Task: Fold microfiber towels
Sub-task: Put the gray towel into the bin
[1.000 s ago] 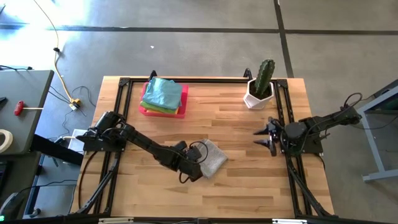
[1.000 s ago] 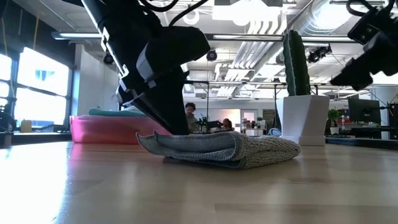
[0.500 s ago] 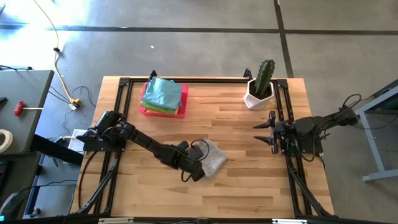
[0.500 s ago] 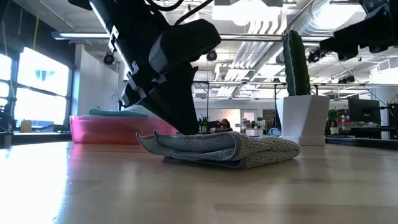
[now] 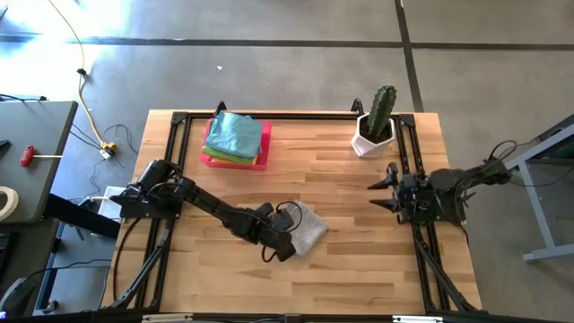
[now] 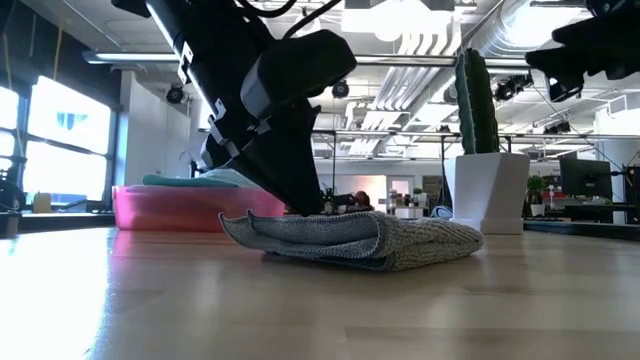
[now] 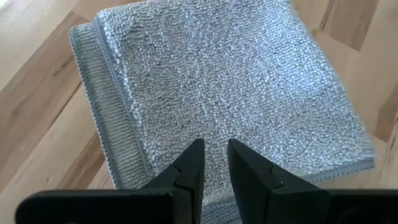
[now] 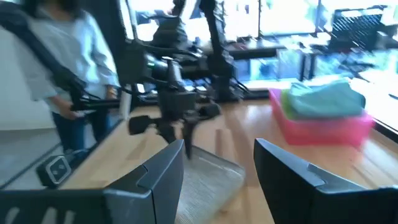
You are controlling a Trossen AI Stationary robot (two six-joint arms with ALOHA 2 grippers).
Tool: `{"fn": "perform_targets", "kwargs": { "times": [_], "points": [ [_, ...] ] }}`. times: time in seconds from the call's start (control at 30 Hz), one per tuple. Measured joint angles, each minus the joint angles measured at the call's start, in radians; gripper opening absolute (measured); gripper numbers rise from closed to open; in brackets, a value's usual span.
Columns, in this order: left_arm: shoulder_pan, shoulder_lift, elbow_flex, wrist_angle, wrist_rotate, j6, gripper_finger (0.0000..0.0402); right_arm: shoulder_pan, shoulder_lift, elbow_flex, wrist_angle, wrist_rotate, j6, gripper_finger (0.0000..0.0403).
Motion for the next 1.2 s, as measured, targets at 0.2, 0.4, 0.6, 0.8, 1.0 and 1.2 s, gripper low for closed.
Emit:
{"fn": "perform_targets", "kwargs": {
  "times": [0.2,0.4,0.6,0.8,1.0,1.2],
  "points": [
    [0.000,0.000,0.000,0.001,-0.010,0.000,0.0063,0.000,0.000,-0.159,0.306,-0.091,-0.072,0.0185],
    [-0.002,0.000,0.000,0.001,-0.003,0.000,0.0063,0.000,0.001,-0.172,0.305,-0.238,-0.095,0.0185],
    [-0.001,0.000,0.000,0.002,0.010,0.000,0.0063,0.001,0.001,-0.172,0.293,-0.521,-0.096,0.0185],
    [0.005,0.000,0.000,0.024,0.024,-0.009,0.0063,0.000,0.001,-0.172,0.265,-0.322,-0.029,0.0185],
    [0.005,0.000,0.000,0.090,0.025,0.000,0.0063,0.000,0.007,-0.172,0.231,-0.242,0.092,0.0185],
    [0.005,0.000,0.000,0.151,0.025,0.008,0.0063,0.000,0.007,-0.172,0.234,-0.217,0.062,0.0185]
  ]
}}
